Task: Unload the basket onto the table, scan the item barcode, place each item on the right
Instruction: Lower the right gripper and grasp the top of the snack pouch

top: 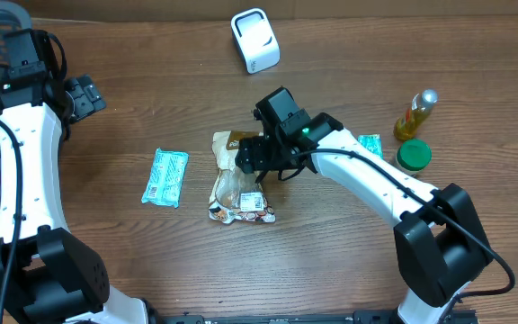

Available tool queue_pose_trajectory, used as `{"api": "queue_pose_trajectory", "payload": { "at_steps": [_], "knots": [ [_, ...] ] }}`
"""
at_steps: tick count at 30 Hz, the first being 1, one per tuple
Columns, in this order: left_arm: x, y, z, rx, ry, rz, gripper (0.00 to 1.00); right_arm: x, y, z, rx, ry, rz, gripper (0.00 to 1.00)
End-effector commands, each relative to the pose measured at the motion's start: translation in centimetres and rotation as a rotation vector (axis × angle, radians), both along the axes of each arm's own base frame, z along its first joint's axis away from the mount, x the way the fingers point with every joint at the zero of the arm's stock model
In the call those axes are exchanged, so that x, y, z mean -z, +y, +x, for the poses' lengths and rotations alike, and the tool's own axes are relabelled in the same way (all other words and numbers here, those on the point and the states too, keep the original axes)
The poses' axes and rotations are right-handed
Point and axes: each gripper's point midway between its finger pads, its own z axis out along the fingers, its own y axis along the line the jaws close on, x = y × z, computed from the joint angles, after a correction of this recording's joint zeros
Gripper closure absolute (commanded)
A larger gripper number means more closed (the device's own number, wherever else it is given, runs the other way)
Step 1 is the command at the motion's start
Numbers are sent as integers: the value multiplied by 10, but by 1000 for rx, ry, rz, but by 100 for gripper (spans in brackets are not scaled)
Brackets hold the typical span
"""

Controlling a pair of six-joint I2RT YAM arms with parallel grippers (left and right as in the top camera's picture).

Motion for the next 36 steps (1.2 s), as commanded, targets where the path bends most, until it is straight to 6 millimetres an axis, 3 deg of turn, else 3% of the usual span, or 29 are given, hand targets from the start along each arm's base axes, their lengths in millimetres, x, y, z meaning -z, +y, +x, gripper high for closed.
{"api": "queue_pose_trajectory", "payload": {
  "at_steps": [1,11,24,30,36],
  "knots": [
    [-11,1,2,7,-21,23,0,4,0,0,7,-19,6,20],
    [-11,1,2,7,-21,23,1,23,-1,-2,7,-37,18,23],
    [-11,1,2,7,-21,23,0,26,-3,-6,21,-15,11,24],
    [-11,1,2,7,-21,23,0,30,-9,-17,71,63,0,23],
    [-11,1,2,7,-21,23,0,27,3,-38,20,166,74,20]
  ]
}}
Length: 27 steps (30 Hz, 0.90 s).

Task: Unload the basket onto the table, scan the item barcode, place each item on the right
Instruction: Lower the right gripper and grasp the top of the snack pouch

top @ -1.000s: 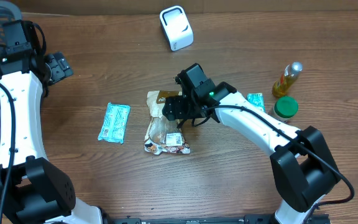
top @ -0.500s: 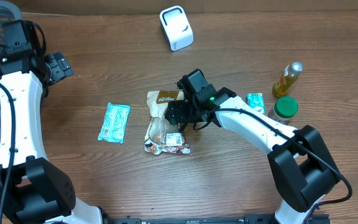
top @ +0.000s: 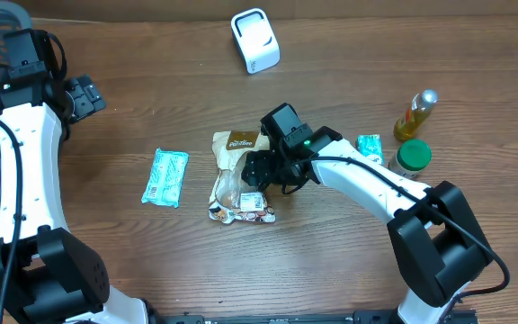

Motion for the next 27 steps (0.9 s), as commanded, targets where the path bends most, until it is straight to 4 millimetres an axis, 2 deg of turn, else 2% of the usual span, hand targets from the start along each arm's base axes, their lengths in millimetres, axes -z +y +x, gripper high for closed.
{"api": "queue_pose_trajectory", "payload": {
  "at_steps": [1,7,16,19,27],
  "knots": [
    [-11,1,3,7,-21,23,1,-9,15,-16,-33,72,95,19],
    [-11,1,3,7,-21,23,0,-19,31,-32,-84,145,197,19],
    [-11,1,3,7,-21,23,0,-19,45,-49,-136,150,193,18],
    [-11,1,3,7,-21,23,0,-20,46,-48,-138,147,195,22],
    [-11,1,3,7,-21,23,1,-41,49,-32,-175,86,215,22]
  ]
}}
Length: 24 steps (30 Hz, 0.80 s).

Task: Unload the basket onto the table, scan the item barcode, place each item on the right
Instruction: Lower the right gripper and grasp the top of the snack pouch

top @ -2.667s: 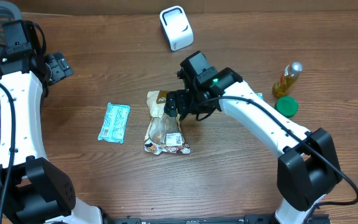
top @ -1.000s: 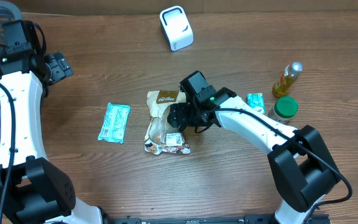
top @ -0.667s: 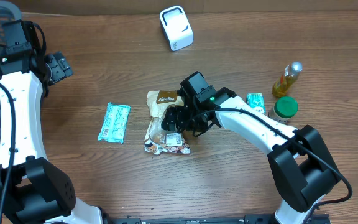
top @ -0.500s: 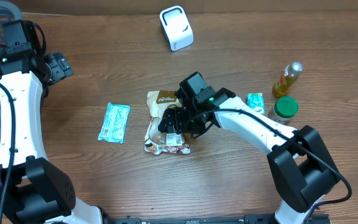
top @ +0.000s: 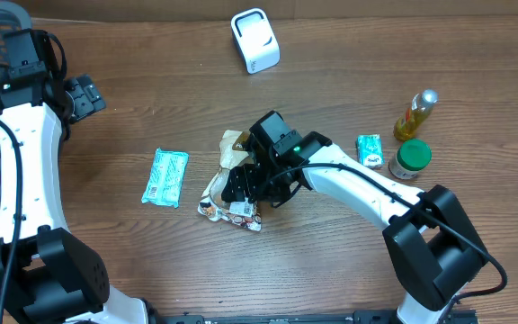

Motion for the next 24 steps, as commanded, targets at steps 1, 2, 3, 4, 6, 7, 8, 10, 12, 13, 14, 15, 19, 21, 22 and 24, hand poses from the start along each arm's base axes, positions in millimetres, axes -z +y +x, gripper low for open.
{"api": "queue_pose_trajectory", "payload": {
  "at_steps": [1,2,3,4,6,7,8,10,12,13,14,15,19,21,22,24],
  "knots": [
    [-11,1,3,7,-21,23,1,-23,7,17,-36,-85,53,21],
    [-11,1,3,7,-21,23,0,-23,7,19,-48,-100,56,21],
    [-11,1,3,7,-21,23,1,-23,5,22,-46,-109,53,17],
    [-11,1,3,7,-21,23,1,-22,2,25,-35,-116,42,16],
    [-11,1,3,7,-21,23,1,-20,-4,31,-16,-125,25,14],
    [-11,1,3,7,-21,23,0,-20,-7,33,-7,-123,23,14],
    [-11,1,3,7,-21,23,0,-20,-10,36,1,-122,21,14],
    [-11,1,3,7,-21,23,1,-19,-15,40,18,-120,17,14],
    [-11,1,3,7,-21,23,0,-19,-21,46,36,-119,16,13],
    [-11,1,3,7,-21,23,1,-19,-23,48,44,-119,15,14],
    [-11,1,3,7,-21,23,0,-19,-26,51,54,-119,15,14],
    [-11,1,3,7,-21,23,0,-19,-29,53,62,-119,14,14],
    [-11,1,3,7,-21,23,1,-20,-36,62,87,-124,16,13],
    [-11,1,3,7,-21,23,0,-20,-38,65,81,-139,19,13],
    [-11,1,3,7,-21,23,0,-20,-38,66,78,-149,20,13],
    [-11,1,3,7,-21,23,0,-19,-41,74,94,-183,-6,13]
  ]
}}
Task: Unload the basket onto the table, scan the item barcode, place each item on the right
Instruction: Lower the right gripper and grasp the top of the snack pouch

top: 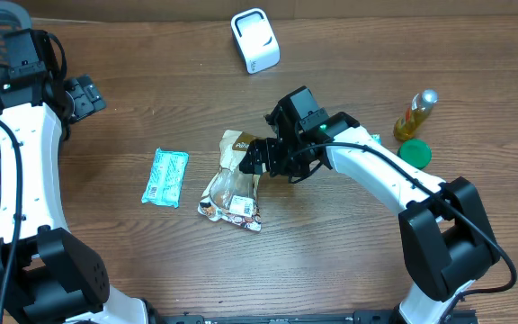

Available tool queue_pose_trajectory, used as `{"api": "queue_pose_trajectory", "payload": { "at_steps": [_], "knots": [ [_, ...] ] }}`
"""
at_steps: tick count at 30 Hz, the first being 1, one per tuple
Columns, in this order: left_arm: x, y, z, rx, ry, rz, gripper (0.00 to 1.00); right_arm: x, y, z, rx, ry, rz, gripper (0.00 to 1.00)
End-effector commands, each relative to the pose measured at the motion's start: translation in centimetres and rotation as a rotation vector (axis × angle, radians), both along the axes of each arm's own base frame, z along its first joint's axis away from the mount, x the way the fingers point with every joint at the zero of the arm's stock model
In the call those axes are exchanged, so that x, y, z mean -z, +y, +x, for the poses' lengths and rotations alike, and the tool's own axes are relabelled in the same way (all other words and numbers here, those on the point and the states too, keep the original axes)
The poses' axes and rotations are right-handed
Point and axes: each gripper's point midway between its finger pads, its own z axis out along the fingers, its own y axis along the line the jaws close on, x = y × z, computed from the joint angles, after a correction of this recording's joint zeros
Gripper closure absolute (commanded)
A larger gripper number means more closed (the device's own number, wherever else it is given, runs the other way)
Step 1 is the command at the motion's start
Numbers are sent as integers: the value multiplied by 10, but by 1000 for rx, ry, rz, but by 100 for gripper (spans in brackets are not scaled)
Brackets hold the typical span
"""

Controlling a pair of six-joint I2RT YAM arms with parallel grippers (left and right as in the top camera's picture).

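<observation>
A clear snack bag (230,184) with a brown top label and a white barcode sticker (241,206) near its lower end lies tilted on the wooden table (151,261). My right gripper (257,158) hovers at the bag's upper right edge, next to the brown label; the overhead view does not show how its jaws stand. The white scanner (254,40) stands at the back of the table, well apart from the bag. My left gripper (84,94) rests far left, away from everything.
A teal packet (165,177) lies left of the bag. An oil bottle (417,113) and a green-lidded jar (414,154) stand at the right, beside my right arm. A grey basket sits at the far left corner.
My right gripper has moved from over the middle of the bag up and right to its upper right edge. The bag lies almost where it was. The left arm is unchanged.
My right gripper was first over the bag's upper part, with the bag lying straight. Then it sat lower on the bag. Then the bag had shifted left and turned, with the gripper over its middle. Now the gripper is back at the bag's top edge.
</observation>
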Motion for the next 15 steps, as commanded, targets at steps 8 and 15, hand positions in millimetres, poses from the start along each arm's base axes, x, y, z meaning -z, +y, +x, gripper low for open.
{"api": "queue_pose_trajectory", "payload": {
  "at_steps": [8,15],
  "knots": [
    [-11,1,3,7,-21,23,0,-10,-16,51,86,-241,-125,13],
    [-11,1,3,7,-21,23,1,-22,-9,73,46,-387,-108,13]
  ]
}}
